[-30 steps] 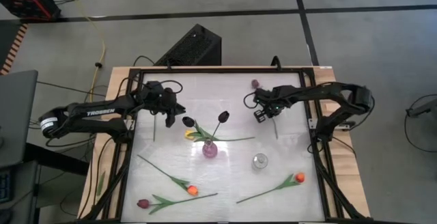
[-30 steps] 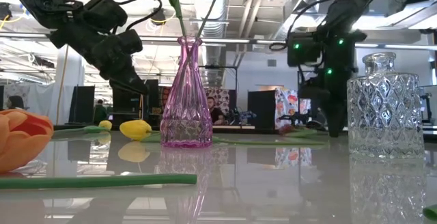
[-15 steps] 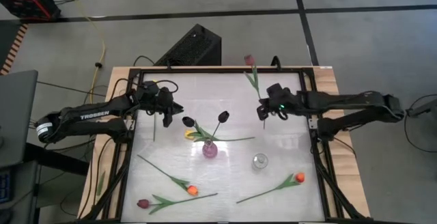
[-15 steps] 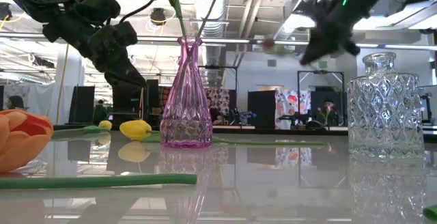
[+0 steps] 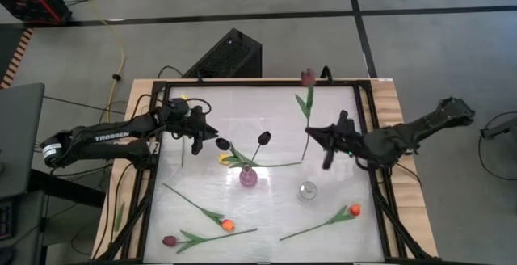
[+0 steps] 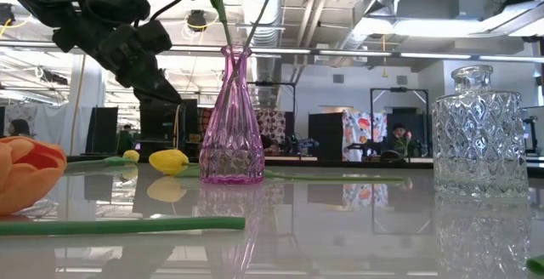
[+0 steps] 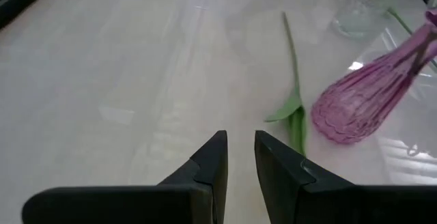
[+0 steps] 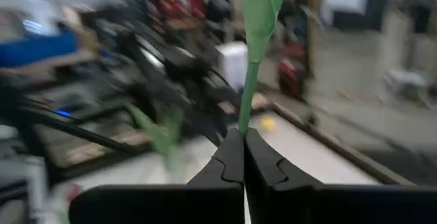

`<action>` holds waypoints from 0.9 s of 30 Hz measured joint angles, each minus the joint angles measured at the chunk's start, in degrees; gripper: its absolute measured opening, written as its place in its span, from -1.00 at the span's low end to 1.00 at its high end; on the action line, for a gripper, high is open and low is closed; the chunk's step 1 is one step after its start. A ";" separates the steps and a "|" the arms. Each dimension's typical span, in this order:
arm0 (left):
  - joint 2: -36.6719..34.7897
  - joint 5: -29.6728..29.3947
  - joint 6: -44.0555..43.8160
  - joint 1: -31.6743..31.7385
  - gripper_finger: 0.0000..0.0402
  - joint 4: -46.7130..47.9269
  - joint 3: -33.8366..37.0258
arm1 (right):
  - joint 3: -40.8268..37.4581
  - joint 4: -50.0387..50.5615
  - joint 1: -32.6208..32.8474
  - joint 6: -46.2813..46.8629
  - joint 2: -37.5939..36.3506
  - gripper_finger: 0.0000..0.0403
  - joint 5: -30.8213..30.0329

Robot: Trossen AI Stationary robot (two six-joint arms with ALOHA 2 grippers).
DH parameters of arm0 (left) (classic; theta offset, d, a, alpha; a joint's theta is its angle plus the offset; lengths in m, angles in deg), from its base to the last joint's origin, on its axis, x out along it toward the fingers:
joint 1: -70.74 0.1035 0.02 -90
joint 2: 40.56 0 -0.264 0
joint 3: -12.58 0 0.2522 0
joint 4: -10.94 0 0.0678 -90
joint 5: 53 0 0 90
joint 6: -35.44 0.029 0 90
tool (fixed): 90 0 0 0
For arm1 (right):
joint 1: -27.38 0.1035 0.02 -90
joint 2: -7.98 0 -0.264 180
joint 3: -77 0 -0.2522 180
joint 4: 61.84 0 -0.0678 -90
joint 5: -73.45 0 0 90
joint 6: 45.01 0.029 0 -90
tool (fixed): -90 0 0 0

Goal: Sort flowers into vase by color
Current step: Put the top red flower into the pink vase

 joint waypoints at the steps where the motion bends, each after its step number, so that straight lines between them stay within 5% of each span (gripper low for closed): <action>1: 0.00 0.00 0.00 -0.34 -0.69 0.00 0.00 | 0.01 -3.48 1.53 -2.97 0.01 -0.90 0.05; 4: 0.00 -0.70 0.01 -1.41 -0.69 0.00 0.00 | 0.27 -11.09 6.32 -10.51 0.02 -0.90 0.10; 12: 0.00 -2.98 0.03 -2.53 -0.69 -0.27 0.00 | 9.72 -12.53 15.94 -17.20 6.92 -0.90 0.37; 27: 0.04 -3.00 -0.34 -2.53 -0.69 -2.67 0.02 | 24.16 -8.39 15.78 -12.22 34.44 -0.90 8.58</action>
